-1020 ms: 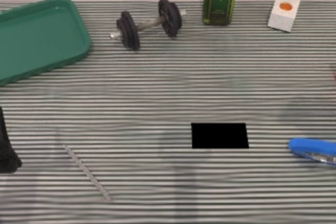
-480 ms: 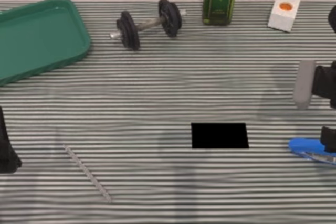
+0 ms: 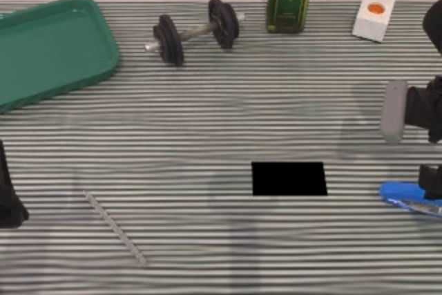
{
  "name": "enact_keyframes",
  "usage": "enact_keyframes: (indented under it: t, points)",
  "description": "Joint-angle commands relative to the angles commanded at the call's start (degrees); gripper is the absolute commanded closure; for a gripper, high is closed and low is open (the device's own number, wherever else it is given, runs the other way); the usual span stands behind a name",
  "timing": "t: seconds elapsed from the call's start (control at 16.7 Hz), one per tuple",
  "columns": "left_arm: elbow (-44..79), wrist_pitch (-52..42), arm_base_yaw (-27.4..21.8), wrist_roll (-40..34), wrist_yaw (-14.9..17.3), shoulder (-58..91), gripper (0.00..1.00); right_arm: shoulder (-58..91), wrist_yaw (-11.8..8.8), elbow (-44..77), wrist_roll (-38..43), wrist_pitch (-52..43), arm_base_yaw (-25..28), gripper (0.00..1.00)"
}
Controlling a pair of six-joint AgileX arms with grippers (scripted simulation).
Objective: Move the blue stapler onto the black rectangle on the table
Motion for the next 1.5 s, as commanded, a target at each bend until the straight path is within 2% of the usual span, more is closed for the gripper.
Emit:
enact_keyframes:
  t: [0.18,0.54,0.9,1.5]
  points:
    - [0.0,0.0,0.0,0.0,0.0,0.0,0.00,2.1,0.0,-2.3,-0.1,4.0,0.2,0.00]
    - [0.0,0.0,0.0,0.0,0.0,0.0,0.00,9.6,0.0,-10.0,0.1,19.9,0.3,0.00]
    - [0.0,0.0,0.0,0.0,0.0,0.0,0.00,10.8,0.0,-11.2,0.1,21.9,0.3,0.00]
    - [0.0,0.0,0.0,0.0,0.0,0.0,0.00,10.8,0.0,-11.2,0.1,21.9,0.3,0.75]
